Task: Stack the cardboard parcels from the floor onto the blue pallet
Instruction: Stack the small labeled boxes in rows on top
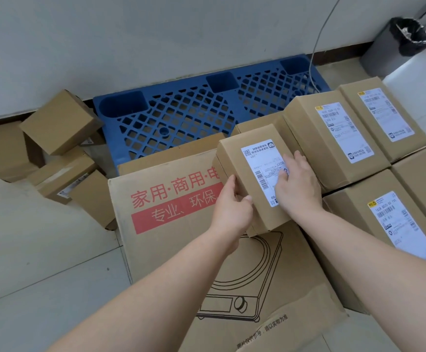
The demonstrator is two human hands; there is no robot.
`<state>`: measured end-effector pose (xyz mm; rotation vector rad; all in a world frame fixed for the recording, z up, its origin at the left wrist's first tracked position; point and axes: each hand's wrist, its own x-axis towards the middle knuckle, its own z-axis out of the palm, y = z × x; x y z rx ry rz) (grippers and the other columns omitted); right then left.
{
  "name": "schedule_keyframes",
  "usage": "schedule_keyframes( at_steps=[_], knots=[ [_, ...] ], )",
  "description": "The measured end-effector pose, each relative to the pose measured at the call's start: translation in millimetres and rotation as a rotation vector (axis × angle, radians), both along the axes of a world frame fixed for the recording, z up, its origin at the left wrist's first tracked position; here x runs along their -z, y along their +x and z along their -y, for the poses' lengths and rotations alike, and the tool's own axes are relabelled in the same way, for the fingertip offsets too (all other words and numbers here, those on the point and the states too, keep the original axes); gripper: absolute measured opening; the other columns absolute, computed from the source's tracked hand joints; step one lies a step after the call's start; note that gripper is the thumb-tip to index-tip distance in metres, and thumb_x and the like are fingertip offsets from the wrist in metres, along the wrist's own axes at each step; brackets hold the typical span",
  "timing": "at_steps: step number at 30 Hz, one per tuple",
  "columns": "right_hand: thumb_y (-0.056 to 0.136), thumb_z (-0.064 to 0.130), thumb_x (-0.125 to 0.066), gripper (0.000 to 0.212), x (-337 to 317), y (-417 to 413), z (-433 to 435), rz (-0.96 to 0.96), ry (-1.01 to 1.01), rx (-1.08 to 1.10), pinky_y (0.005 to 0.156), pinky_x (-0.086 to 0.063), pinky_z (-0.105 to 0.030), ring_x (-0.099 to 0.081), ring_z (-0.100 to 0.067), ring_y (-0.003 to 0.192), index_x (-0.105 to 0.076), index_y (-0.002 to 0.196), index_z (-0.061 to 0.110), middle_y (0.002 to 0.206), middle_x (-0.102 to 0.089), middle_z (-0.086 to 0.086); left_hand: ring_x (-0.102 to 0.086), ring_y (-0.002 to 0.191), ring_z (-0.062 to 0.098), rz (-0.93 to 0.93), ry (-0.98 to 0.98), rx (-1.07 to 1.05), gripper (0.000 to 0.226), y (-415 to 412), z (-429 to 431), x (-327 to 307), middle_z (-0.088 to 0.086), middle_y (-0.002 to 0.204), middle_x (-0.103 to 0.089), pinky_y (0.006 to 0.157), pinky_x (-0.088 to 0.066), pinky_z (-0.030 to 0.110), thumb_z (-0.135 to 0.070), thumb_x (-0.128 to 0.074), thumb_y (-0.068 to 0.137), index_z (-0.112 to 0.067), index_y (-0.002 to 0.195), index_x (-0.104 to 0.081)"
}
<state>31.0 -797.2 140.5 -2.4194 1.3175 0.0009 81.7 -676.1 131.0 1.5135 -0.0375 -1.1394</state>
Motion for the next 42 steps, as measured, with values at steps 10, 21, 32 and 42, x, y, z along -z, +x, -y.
schedule_keyframes(
  at_steps=[10, 21, 32, 42],
  knots=[
    [0.098, 0.016, -0.037, 0.04, -25, 58, -43, 0.264, -0.04, -0.025, 0.109, -0.027, -0.036, -0.036, -0.024, 0.132, -0.043, 0.137, 0.011, 0.143, -0.042, -0.006, -0.045, 0.124, 0.009, 0.137, 0.036, -0.141, 0.048, 65, -40, -36, -0.01, 0.144, -0.041, 0.088, -0.042, 0.016, -0.02, -0.047, 0.099, -0.026, 0.145, -0.035],
    [0.101, 0.031, -0.032, 0.043, -40, 191, -157, 0.496, 0.073, -0.143, 0.105, -0.028, -0.029, -0.036, -0.014, 0.133, -0.037, 0.141, 0.018, 0.143, -0.043, 0.001, -0.047, 0.111, 0.005, 0.251, 0.107, -0.554, 0.04, 186, -148, -42, -0.005, 0.138, -0.05, 0.104, -0.042, 0.031, -0.029, -0.044, 0.1, -0.022, 0.139, -0.044],
    [0.102, 0.031, -0.029, 0.042, 15, 305, -269, 0.409, 0.178, -0.286, 0.102, -0.03, -0.027, -0.038, -0.012, 0.13, -0.041, 0.139, 0.017, 0.14, -0.046, 0.004, -0.041, 0.11, 0.003, 0.185, 0.284, -0.729, 0.039, 282, -270, 29, -0.004, 0.14, -0.048, 0.095, -0.03, 0.02, -0.027, -0.037, 0.102, -0.018, 0.139, -0.044],
    [0.102, 0.034, -0.024, 0.044, 148, 334, -310, 0.147, 0.264, -0.385, 0.105, -0.033, -0.036, -0.041, -0.015, 0.129, -0.04, 0.139, 0.017, 0.14, -0.046, 0.003, -0.041, 0.131, 0.012, 0.074, 0.4, -0.738, 0.041, 300, -310, 153, -0.005, 0.143, -0.046, 0.095, -0.027, 0.019, -0.031, -0.035, 0.102, -0.02, 0.141, -0.043]
  ],
)
